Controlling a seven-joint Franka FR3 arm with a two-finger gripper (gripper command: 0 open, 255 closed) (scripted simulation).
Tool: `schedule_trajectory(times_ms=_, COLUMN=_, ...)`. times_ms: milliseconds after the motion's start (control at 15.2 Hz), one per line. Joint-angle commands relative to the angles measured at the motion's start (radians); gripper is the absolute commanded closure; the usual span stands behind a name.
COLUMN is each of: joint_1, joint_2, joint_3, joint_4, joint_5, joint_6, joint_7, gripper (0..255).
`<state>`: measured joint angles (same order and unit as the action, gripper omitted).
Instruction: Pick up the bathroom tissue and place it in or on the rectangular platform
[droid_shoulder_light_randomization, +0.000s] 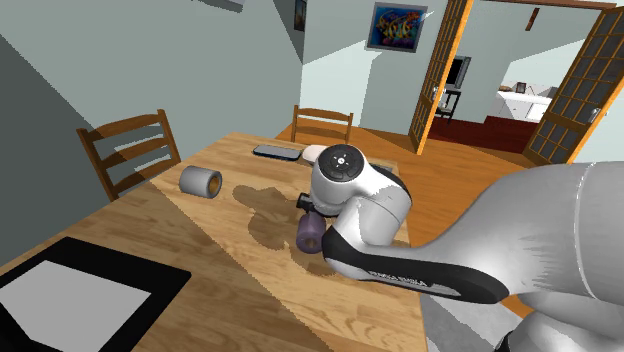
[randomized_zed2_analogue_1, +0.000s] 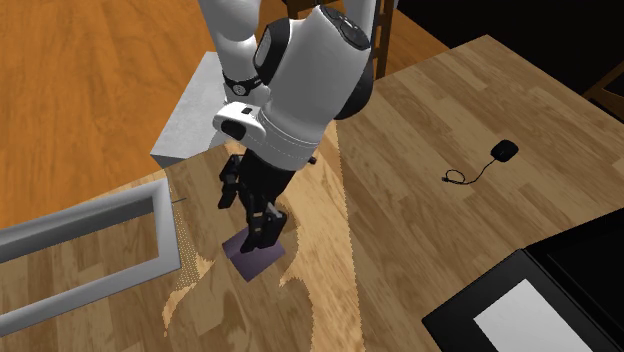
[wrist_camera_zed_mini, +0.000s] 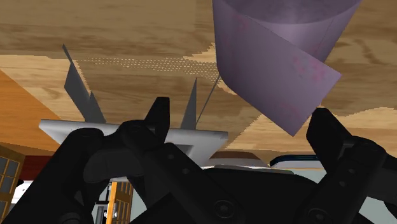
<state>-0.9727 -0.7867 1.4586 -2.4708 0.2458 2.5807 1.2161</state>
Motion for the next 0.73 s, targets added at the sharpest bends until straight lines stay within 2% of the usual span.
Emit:
schedule_trajectory(times_ms=0, joint_1=-0.028, joint_2=0.007, joint_3=0.024, joint_4=-0.003, joint_5=0.001, joint_6=0.025, joint_7=0.000, gripper=0)
schedule_trajectory(times_ms=462, joint_1=-0.027, joint_2=0.006, joint_3=0.024, joint_4=-0.003, joint_5=0.001, joint_6=0.024, joint_7=0.000, gripper=0)
schedule_trajectory(times_ms=528, joint_1=-0.027, joint_2=0.006, joint_3=0.024, joint_4=-0.003, joint_5=0.001, joint_6=0.024, joint_7=0.000, gripper=255)
schedule_trajectory(times_ms=660, joint_1=-0.027, joint_2=0.006, joint_3=0.024, joint_4=-0.003, joint_5=0.001, joint_6=0.024, joint_7=0.000, gripper=255)
